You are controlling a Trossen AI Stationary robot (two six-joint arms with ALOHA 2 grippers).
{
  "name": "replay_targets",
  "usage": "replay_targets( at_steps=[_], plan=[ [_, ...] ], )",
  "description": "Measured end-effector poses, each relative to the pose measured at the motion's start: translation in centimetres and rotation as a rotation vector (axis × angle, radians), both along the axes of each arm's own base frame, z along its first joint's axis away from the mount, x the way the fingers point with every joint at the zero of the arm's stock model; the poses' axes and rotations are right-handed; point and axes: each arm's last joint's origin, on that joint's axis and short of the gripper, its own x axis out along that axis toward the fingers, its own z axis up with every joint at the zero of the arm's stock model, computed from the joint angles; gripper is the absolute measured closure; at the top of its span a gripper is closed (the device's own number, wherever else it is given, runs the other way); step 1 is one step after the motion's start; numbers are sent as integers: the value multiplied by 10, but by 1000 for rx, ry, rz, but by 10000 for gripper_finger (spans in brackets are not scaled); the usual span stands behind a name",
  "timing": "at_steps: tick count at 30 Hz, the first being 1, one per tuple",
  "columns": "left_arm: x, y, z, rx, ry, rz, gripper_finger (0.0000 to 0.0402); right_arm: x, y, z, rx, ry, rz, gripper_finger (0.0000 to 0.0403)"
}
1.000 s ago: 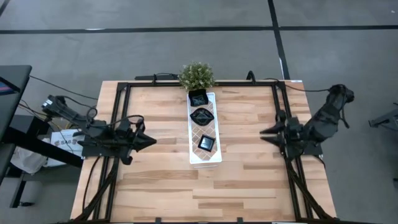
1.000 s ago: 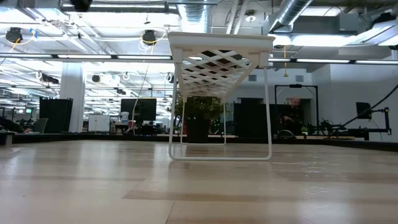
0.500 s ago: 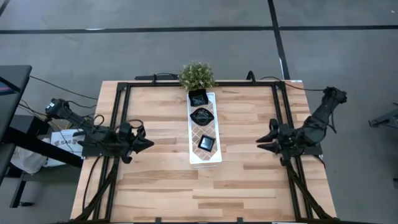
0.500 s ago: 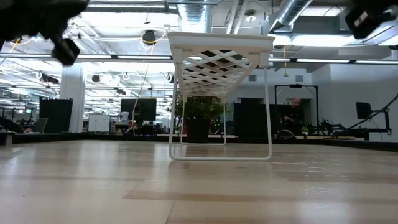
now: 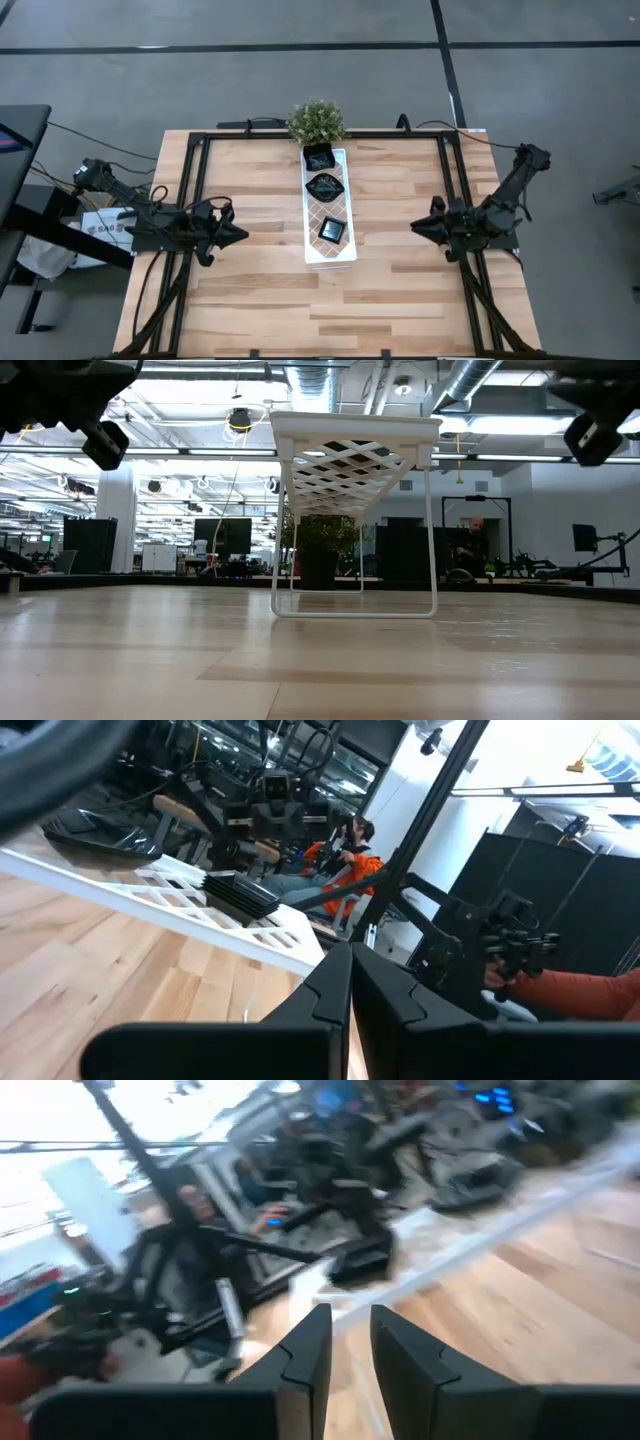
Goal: Pick & Place Mini shaped plates
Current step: Return to Home Position
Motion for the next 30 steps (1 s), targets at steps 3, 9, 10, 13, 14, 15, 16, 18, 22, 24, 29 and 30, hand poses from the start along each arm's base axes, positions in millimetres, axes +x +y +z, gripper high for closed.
replay_targets(
  at_steps=[3, 9, 10, 13, 14, 15, 16, 18, 22, 24, 29, 30],
  plan=[
    [0, 0, 0, 0, 0, 0, 389, 0, -2, -8, 19, 13, -55, 334],
    [0, 0, 0, -1, -1, 0, 389, -1, -5, -15, 25, 47, -158, 334],
    [0, 0, 0, -2, -3, 0, 389, -1, -6, -18, 19, 60, -194, 334],
    [0, 0, 1, -3, -5, 0, 389, -3, -10, -24, 53, 76, -314, 334],
    [0, 0, 1, -3, -5, 0, 389, -3, -11, -26, 72, 78, -345, 334],
    [0, 0, 1, -3, -6, 0, 389, -4, -12, -28, 92, 80, -368, 334],
    [0, 0, 1, -3, -6, 0, 389, -5, -13, -30, 112, 80, -385, 334],
    [-1, 0, 2, -8, -13, -3, 389, -5, -14, -32, 145, 77, -399, 334],
    [-9, 2, 13, -66, -109, -28, 389, -5, -14, -32, 209, 63, -402, 334],
    [-14, 6, 21, -109, -179, -19, 389, -5, -14, -32, 246, 55, -403, 334],
    [-27, 16, 37, -200, -335, 1, 389, -5, -14, -34, 202, 87, -381, 334],
    [-28, 18, 39, -209, -356, 8, 389, -5, -13, -35, 173, 110, -350, 334]
  ],
)
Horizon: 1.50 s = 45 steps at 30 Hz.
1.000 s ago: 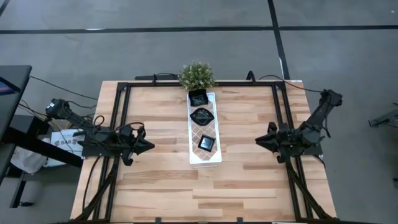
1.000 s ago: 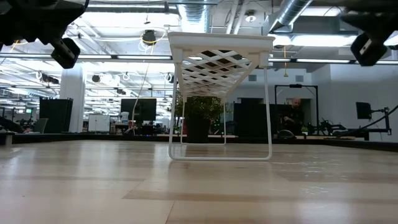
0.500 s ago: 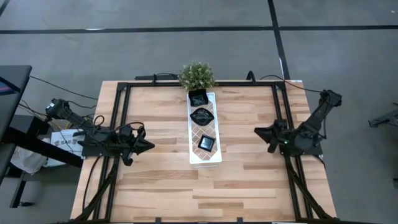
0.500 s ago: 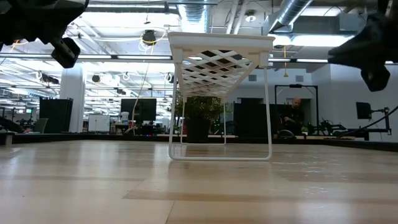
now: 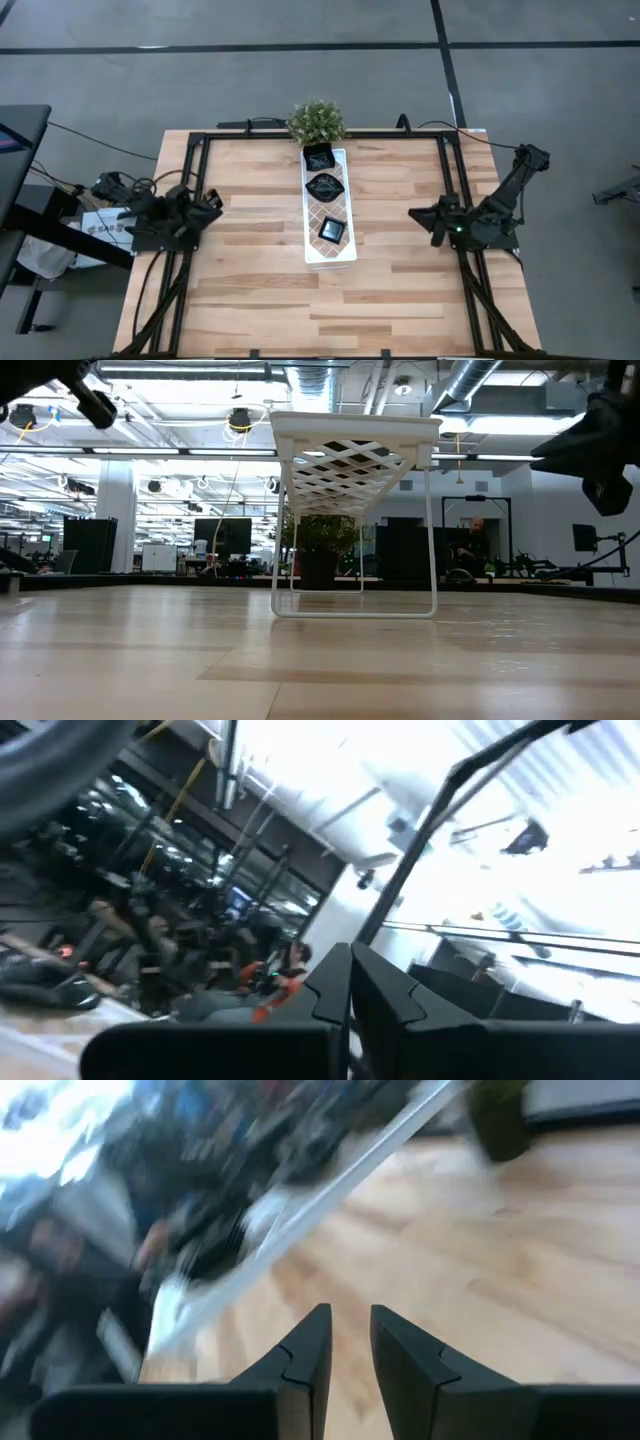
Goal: Pick & Place Mini shaped plates
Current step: Return to Home Position
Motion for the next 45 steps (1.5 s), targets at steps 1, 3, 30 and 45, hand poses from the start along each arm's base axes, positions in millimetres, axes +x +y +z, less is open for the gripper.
replay_targets(
  at_steps=[1, 3, 30, 45],
  plan=[
    [0, 1, -1, 0, 4, 9, 389, 0, 1, -1, -22, 24, 46, 334],
    [0, 3, 2, -14, -23, 25, 389, 1, 4, -2, -71, 73, 148, 334],
    [5, 25, 5, -26, -60, 269, 389, 22, 4, -12, -901, 379, 622, 334],
    [16, 22, -5, 21, 52, 268, 389, 24, 1, -8, -818, 356, 516, 334]
  ],
)
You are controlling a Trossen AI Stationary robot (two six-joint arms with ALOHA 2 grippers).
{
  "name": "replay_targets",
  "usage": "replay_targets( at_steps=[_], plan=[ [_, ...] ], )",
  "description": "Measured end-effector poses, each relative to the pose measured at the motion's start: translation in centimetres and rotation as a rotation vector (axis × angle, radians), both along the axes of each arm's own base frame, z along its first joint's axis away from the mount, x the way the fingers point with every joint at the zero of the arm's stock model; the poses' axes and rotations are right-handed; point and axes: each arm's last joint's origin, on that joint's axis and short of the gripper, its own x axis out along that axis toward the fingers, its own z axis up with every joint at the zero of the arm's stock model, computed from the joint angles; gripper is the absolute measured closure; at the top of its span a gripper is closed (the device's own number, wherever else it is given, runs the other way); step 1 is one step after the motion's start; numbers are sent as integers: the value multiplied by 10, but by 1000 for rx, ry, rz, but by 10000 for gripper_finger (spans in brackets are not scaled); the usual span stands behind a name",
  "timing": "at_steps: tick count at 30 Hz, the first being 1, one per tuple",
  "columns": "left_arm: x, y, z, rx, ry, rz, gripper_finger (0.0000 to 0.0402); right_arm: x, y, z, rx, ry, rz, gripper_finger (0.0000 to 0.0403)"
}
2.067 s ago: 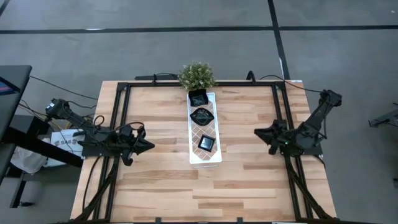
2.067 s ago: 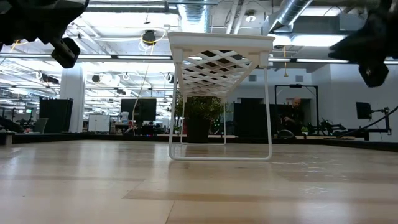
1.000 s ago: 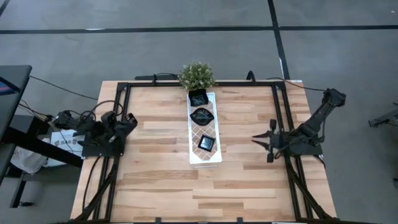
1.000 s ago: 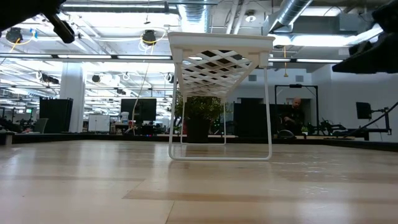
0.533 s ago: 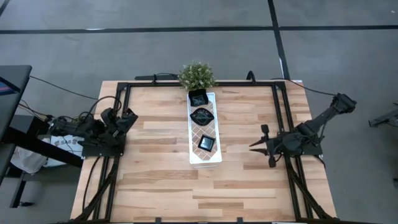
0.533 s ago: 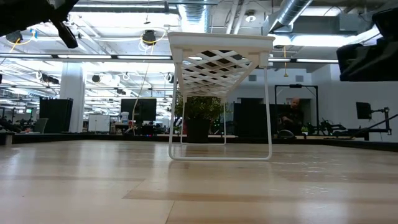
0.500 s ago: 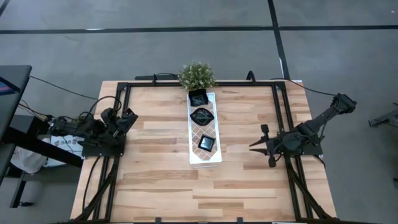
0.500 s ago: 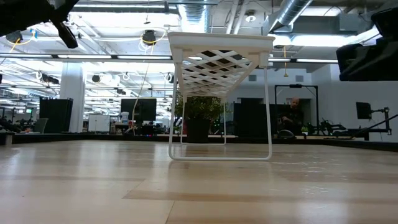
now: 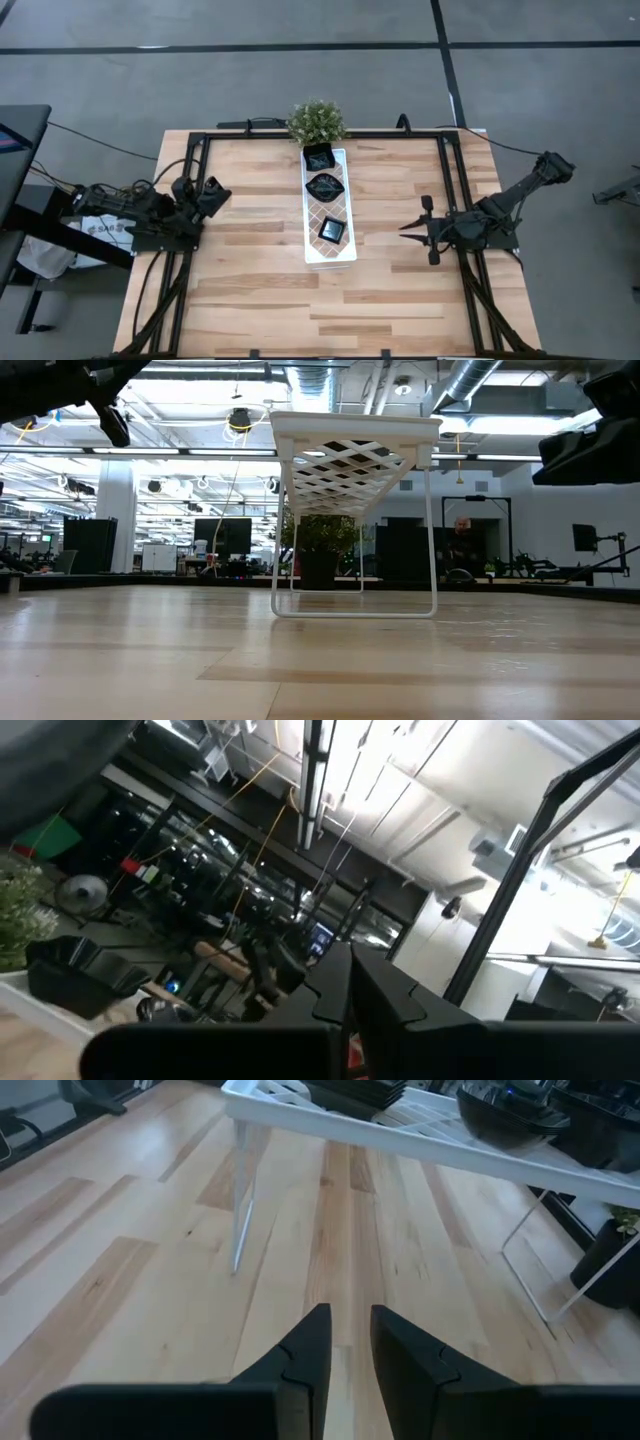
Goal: Pick & Place Mini shaped plates
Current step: Return to Home Position
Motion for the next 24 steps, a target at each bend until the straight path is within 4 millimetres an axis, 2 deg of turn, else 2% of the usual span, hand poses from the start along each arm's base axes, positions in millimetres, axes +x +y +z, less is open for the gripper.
replay_targets(
  at_steps=[6, 12, 18, 24],
  plan=[
    [1, 0, -2, 5, 20, -1, 389, 0, 0, 0, -1, 2, 1, 334],
    [3, -1, -11, 32, 118, -1, 389, 0, 0, 0, -2, 3, 1, 334],
    [2, -1, -10, 27, 105, 4, 389, 0, 0, 0, -1, 2, 1, 334],
    [-5, 6, -5, -48, 52, 165, 389, 0, 0, 0, -2, 3, 1, 334]
  ],
)
